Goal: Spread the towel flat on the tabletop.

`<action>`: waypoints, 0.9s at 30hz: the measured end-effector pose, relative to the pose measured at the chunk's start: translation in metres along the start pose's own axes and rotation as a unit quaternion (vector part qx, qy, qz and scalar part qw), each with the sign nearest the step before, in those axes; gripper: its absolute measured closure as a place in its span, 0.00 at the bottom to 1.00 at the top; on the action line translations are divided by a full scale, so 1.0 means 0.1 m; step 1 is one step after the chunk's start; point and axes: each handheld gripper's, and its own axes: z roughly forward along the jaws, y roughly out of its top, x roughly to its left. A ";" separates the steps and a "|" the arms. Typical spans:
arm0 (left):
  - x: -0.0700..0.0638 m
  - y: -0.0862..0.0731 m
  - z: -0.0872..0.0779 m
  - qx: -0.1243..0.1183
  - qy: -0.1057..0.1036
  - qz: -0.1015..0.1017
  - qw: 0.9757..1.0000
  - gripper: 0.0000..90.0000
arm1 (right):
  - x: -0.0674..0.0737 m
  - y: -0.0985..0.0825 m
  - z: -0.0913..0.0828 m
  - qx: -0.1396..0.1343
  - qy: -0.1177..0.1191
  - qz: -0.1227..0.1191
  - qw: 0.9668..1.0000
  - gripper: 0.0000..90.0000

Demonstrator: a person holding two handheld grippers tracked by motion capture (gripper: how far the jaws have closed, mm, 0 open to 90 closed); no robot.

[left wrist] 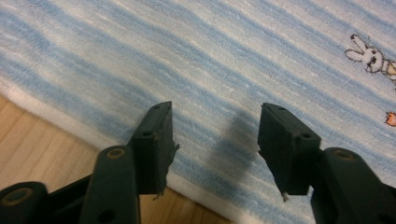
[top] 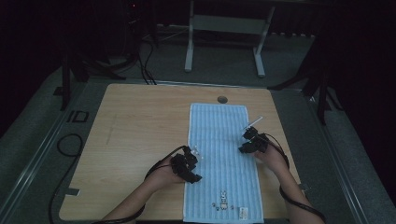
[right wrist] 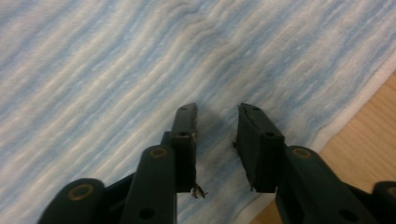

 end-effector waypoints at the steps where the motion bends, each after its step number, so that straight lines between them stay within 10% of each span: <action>1: -0.02 -0.01 -0.03 -0.004 -0.002 0.002 1.000 0.50 | 0.02 -0.02 -0.03 -0.006 0.003 -0.003 1.000 0.76; 19: -0.26 -0.13 -0.01 0.016 -0.010 0.027 0.999 0.49 | 0.31 -0.53 -0.18 -0.019 0.014 -0.020 1.000 0.75; 27: -0.08 -0.06 -0.24 0.004 0.023 -0.002 1.000 0.44 | 0.20 -0.50 -0.36 -0.031 0.012 -0.006 0.999 0.67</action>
